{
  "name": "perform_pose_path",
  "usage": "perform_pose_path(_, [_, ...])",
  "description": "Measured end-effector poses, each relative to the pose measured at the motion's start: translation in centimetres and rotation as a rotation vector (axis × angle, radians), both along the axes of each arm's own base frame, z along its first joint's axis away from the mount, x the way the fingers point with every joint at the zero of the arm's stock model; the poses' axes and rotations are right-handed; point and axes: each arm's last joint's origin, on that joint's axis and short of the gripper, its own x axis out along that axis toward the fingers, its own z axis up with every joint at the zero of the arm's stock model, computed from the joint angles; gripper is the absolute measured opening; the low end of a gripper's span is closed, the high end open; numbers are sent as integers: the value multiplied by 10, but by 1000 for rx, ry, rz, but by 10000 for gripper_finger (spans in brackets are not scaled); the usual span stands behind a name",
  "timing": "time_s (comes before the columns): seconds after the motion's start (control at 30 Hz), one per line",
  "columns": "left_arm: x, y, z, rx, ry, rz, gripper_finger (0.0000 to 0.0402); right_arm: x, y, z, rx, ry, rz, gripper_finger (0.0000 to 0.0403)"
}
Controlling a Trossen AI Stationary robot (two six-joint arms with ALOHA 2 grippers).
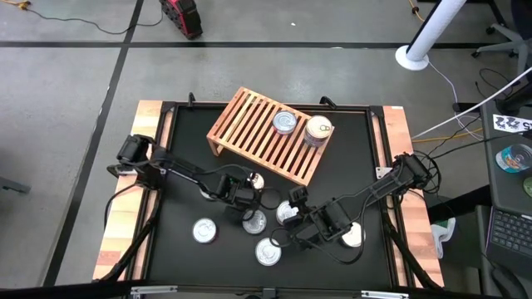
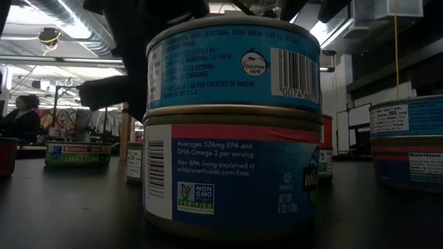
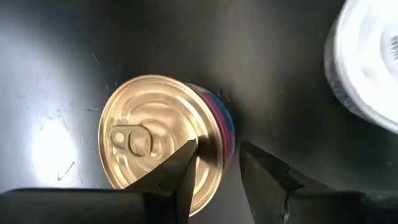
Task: Stack canned seafood by type on shelf
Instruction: Put the blue and pink tuna can can on the shelf
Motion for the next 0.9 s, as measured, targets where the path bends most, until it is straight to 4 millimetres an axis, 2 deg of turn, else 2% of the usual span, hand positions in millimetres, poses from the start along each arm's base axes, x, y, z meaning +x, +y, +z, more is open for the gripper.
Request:
perform_pose_path(0.23, [2,1,-2,7,-5,3,112,0,0,0,4,-4,0,298])
perform_pose_path(0.6, [2,0,-2,15,-10,7,8,-1,2,-1,78,40,22,298])
perform_pose_path(0.9, [-2,-11,0,3,-17,-5,3,1,-1,1,-30,-22,-9,298])
